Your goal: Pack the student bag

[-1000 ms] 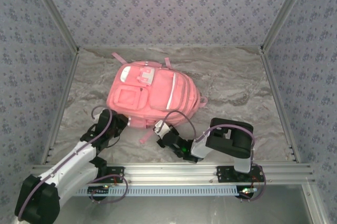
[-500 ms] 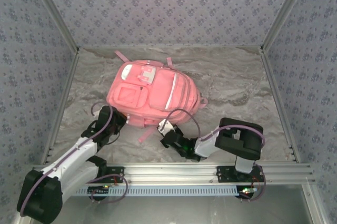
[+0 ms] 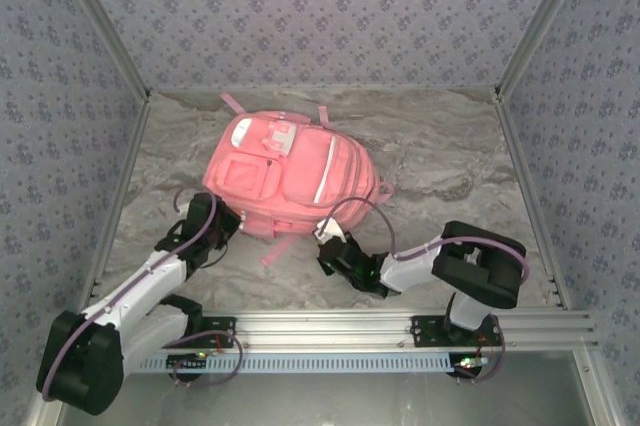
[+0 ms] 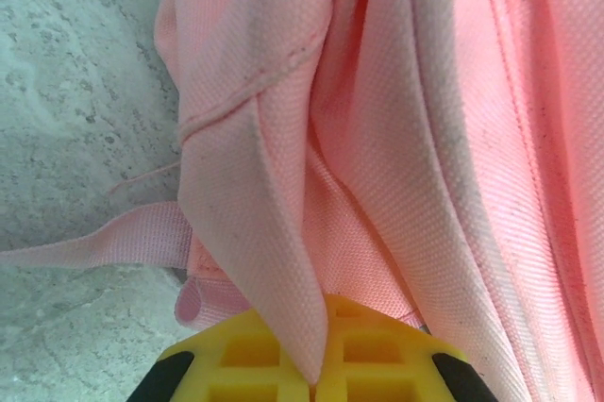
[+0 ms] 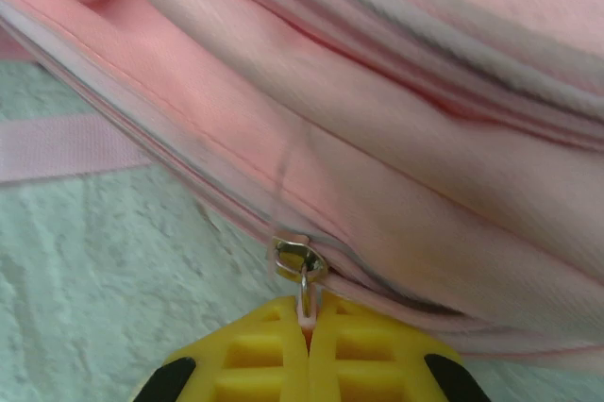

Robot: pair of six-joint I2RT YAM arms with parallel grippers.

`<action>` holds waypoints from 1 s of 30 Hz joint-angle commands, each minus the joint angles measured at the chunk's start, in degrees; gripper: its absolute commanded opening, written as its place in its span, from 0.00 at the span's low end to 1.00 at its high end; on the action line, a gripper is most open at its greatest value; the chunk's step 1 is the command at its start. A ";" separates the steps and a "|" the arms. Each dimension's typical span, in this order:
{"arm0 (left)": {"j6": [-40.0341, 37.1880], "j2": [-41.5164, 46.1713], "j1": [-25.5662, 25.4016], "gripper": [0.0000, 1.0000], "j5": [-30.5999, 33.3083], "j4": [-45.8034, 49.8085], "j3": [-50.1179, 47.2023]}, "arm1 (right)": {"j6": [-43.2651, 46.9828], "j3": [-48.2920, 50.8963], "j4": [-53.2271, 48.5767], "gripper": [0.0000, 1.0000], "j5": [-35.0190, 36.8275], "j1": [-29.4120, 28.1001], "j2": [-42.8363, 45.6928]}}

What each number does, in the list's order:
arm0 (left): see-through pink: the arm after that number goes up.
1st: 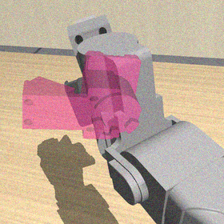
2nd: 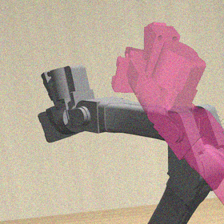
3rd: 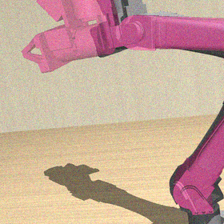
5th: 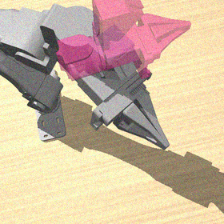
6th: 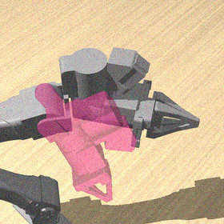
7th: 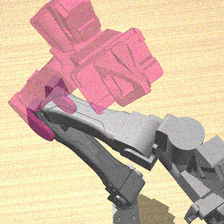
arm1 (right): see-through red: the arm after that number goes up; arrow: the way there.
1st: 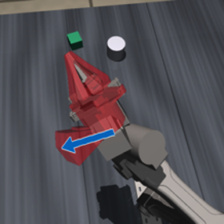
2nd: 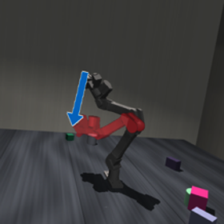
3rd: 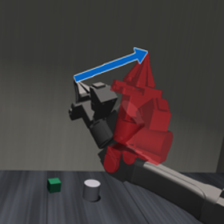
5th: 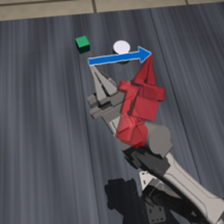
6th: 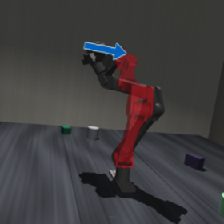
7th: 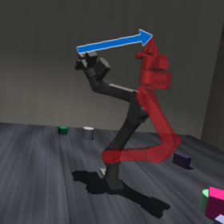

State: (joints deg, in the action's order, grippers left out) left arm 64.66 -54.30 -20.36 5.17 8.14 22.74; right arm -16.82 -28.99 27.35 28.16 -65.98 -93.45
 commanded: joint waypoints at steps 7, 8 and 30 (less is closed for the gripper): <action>-5.70 -9.96 5.71 0.06 0.98 1.25 10.45 | -3.75 -5.22 -14.87 0.00 -6.10 0.87 -0.07; -6.34 -12.38 6.73 0.15 -1.89 0.88 12.17 | -3.75 -6.56 -14.36 0.00 -8.25 0.29 -0.75; 4.98 2.18 1.23 0.51 -11.19 1.35 -1.13 | -6.29 -23.29 -6.44 0.00 -24.18 -1.90 -15.10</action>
State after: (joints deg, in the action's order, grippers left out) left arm 67.16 -51.79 -18.50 -5.91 14.44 22.31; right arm -22.09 -50.74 20.25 7.01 -67.42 -107.55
